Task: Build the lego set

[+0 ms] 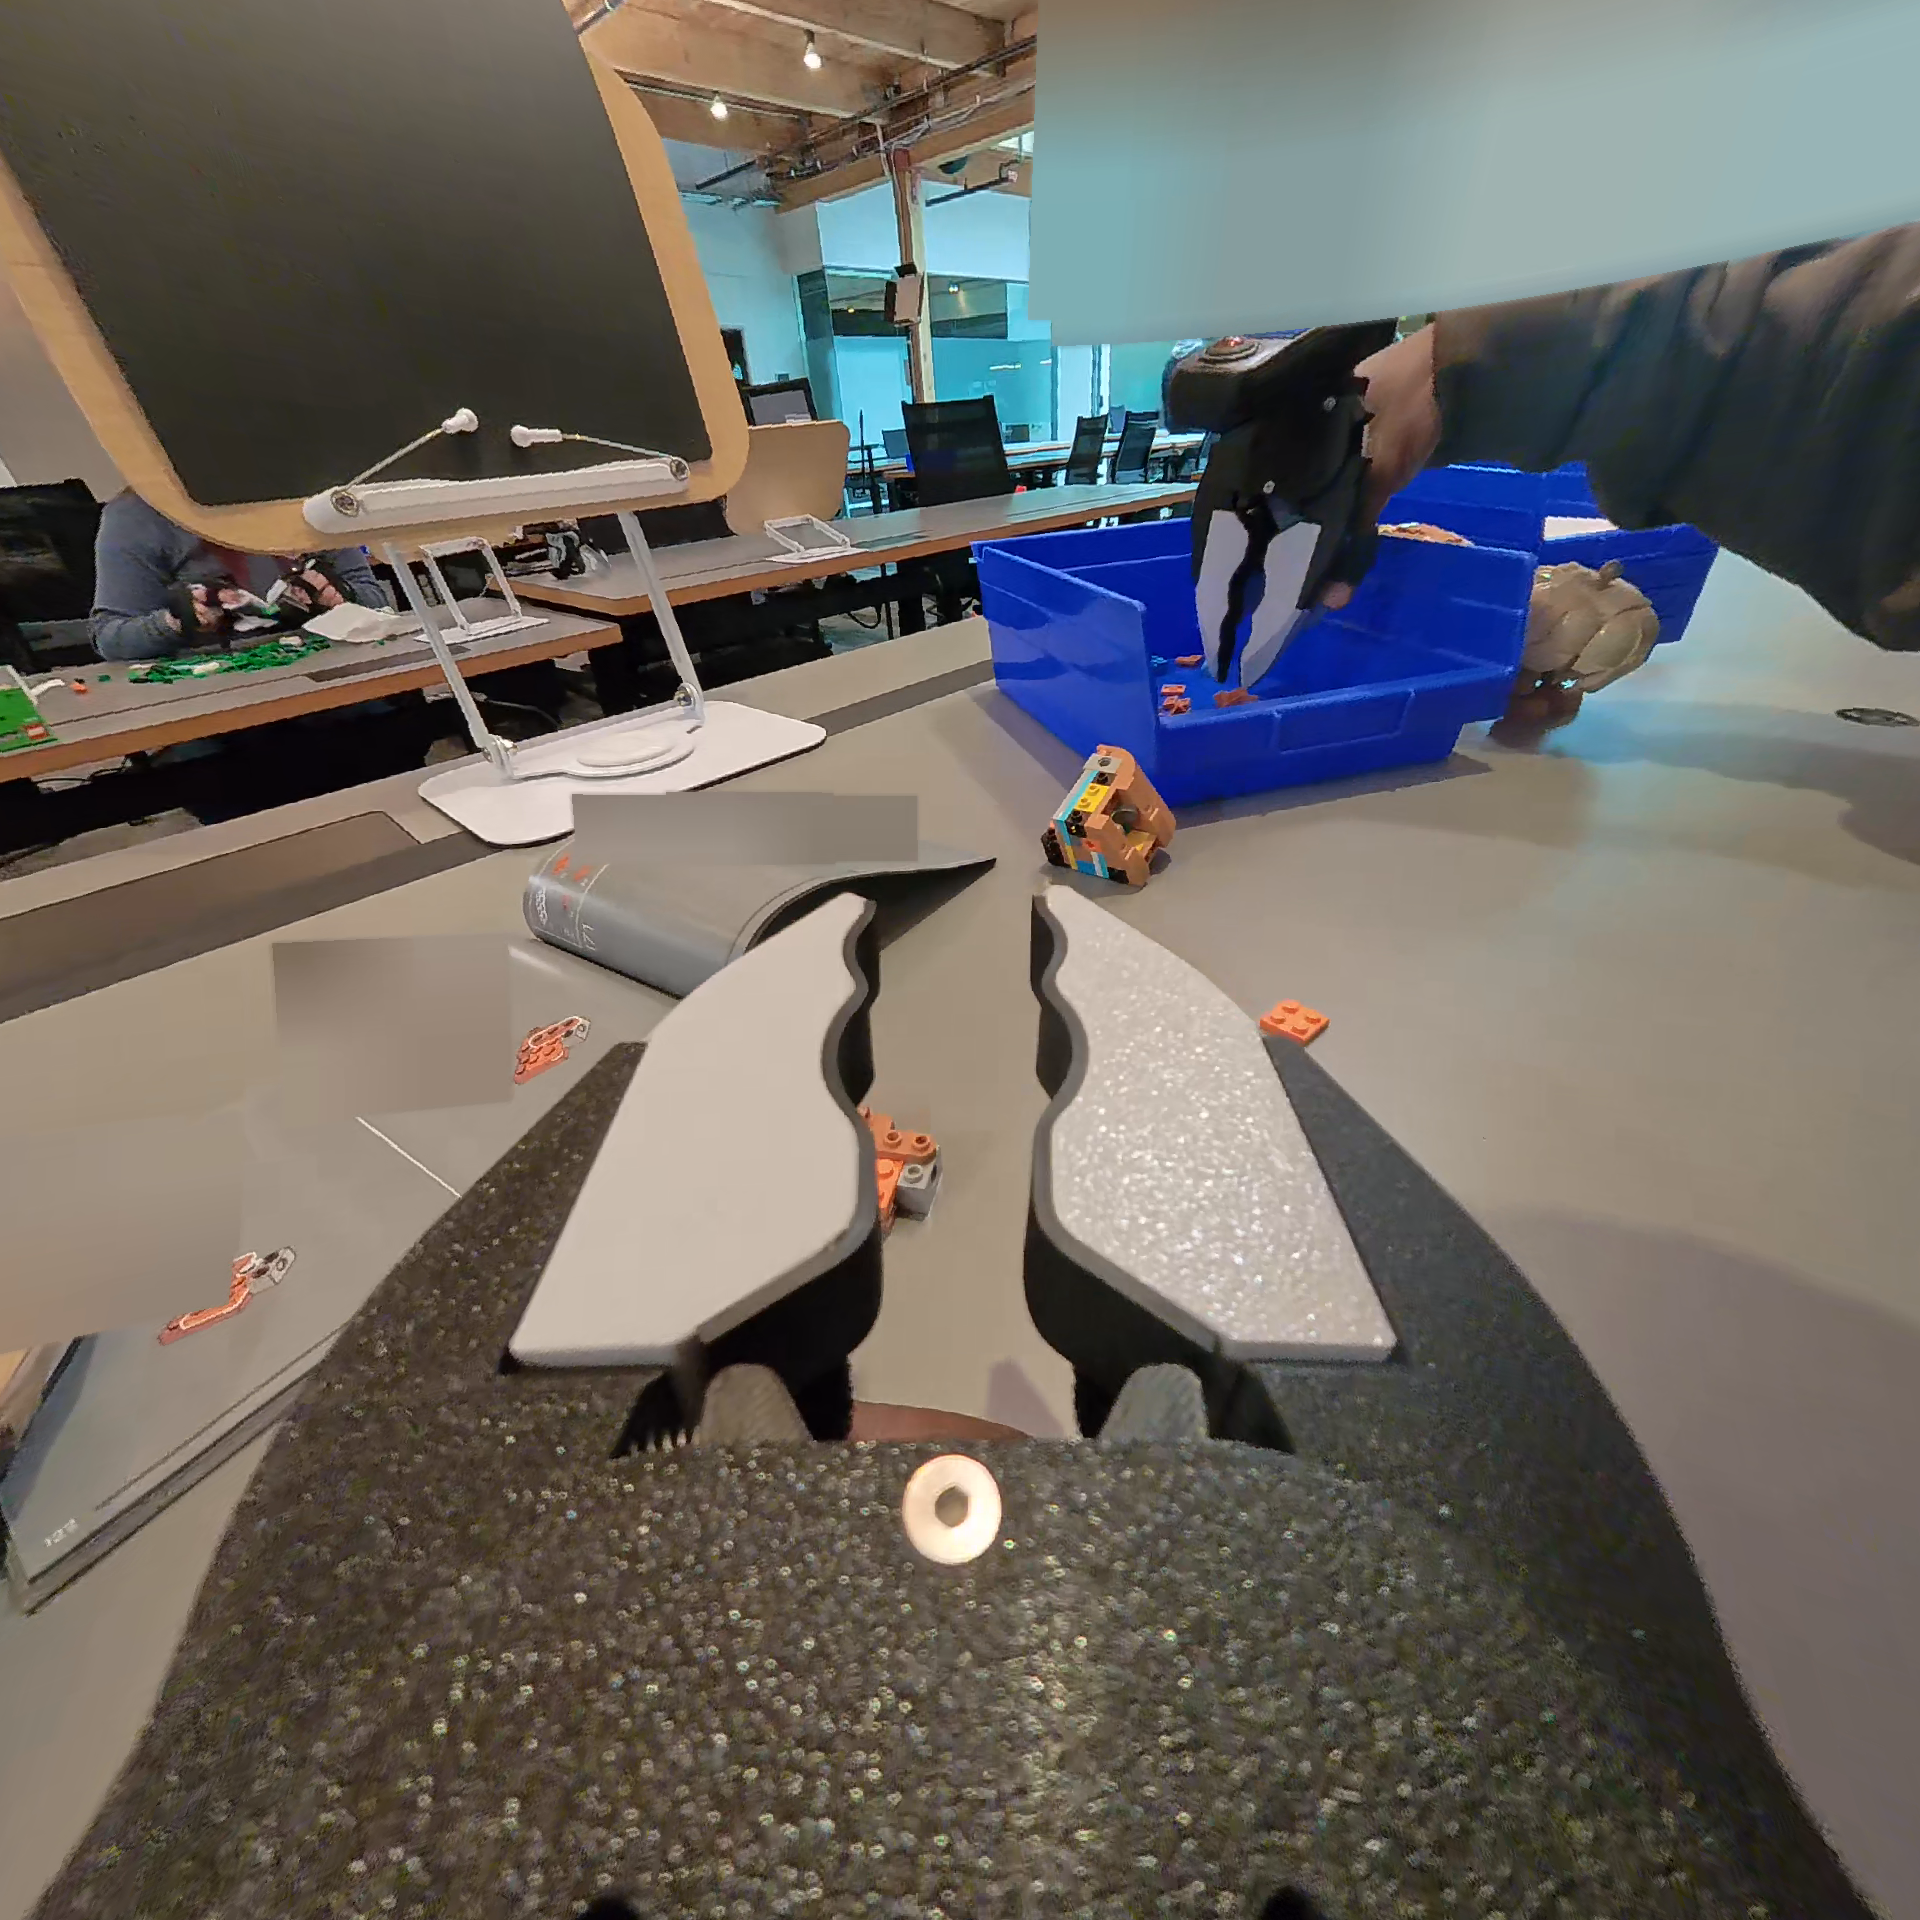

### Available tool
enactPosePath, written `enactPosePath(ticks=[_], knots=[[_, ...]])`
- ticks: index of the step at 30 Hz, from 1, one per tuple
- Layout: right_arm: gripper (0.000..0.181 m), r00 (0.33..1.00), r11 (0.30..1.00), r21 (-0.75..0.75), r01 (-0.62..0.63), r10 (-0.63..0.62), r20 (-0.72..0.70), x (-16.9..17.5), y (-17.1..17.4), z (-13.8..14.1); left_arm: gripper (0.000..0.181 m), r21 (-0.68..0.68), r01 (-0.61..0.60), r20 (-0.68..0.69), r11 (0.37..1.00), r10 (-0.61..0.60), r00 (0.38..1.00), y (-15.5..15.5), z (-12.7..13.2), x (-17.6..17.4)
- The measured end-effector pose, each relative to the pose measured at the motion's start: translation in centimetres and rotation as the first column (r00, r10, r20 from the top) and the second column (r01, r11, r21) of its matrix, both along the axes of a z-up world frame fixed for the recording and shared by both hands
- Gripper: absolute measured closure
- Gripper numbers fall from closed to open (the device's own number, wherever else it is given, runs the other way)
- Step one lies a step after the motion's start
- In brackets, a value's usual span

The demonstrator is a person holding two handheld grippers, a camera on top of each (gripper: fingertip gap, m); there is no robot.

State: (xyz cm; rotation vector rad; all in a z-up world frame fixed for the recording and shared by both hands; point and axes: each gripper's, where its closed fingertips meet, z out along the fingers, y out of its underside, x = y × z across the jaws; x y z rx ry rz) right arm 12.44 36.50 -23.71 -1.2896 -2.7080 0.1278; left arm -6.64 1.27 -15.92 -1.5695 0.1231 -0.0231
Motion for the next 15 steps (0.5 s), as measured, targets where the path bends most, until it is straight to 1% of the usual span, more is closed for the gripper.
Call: enactPosePath(ticks=[4,8,11,15], knots=[[0.17,0.996,0.999,0.001,-0.039,0.039,0.077,-0.1,-0.2,-1.2,0.154,-0.016,0.001,-0.021,1.0,-0.001,1.0,0.4,-0.2,0.1],[0.17,0.986,0.999,-0.019,-0.038,0.041,0.162,0.0,0.3,-2.4,0.154,-0.017,-0.004,-0.035,1.0,0.003,0.999,0.4,-0.3,0.2],[0.168,0.989,1.0,-0.017,-0.016,0.018,0.15,-0.7,1.1,-2.2,0.154,-0.004,-0.009,-0.032,1.0,0.009,0.999,0.3,-0.1,0.1],[0.167,0.988,1.0,-0.015,0.0,0.003,0.152,-0.8,1.9,-2.2,0.154,-0.006,-0.007,-0.033,1.0,0.006,0.999,0.3,-0.1,0.1]])
